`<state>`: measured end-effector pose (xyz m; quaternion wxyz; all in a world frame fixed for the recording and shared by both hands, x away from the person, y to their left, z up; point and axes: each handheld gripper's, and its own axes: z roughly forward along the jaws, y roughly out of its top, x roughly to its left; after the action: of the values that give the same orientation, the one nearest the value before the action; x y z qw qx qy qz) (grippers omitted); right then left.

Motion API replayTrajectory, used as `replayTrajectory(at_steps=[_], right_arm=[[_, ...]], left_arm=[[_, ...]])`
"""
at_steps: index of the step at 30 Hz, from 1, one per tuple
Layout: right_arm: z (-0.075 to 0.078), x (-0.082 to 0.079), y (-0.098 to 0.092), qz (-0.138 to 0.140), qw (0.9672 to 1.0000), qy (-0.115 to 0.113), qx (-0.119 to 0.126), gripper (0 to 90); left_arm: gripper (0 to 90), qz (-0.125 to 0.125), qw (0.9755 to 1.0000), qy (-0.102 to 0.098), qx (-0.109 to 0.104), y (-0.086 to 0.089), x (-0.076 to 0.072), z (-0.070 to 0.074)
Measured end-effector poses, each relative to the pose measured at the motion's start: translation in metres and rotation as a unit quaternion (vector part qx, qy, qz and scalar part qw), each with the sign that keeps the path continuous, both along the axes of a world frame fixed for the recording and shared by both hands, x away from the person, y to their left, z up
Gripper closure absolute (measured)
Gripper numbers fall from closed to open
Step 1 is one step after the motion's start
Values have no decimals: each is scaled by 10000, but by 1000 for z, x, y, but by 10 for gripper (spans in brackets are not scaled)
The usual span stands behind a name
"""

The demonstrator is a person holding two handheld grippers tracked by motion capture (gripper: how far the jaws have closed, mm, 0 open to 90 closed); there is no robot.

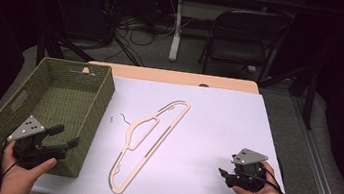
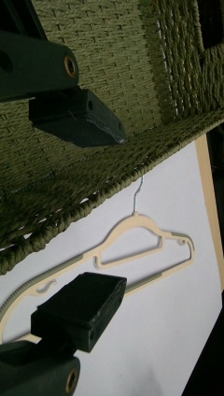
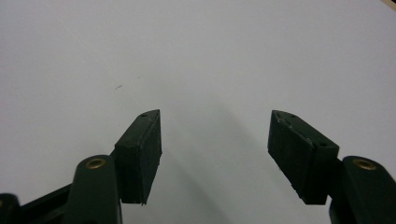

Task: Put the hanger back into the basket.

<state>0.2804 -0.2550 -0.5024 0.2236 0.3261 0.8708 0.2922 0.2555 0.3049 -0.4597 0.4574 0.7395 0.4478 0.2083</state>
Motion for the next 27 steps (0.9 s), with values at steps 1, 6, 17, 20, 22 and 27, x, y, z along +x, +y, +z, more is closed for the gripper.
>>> replayTrajectory(at_steps=[1, 6, 17, 20, 22, 27], right_arm=[[0, 1, 0, 50, 10000, -23, 72, 347], [4, 6, 2, 37, 9999, 104, -56, 334], [5, 13, 13, 199, 9995, 226, -70, 331], [7, 17, 19, 307, 9988, 283, -251, 345], [8, 20, 24, 375, 9984, 271, -324, 359], [14, 29, 40, 580, 9979, 172, -233, 367]], left_arm=[[265, 1, 10000, -12, -3, 0, 0, 0], [265, 4, 10000, -19, 15, 1, -1, 0], [265, 5, 10000, -52, -16, 1, -2, 1], [266, -11, 10000, -58, -5, 0, -2, 1], [266, 1, 10000, -58, -14, -1, -2, 0], [266, 6, 10000, -60, -1, -3, -2, 0]])
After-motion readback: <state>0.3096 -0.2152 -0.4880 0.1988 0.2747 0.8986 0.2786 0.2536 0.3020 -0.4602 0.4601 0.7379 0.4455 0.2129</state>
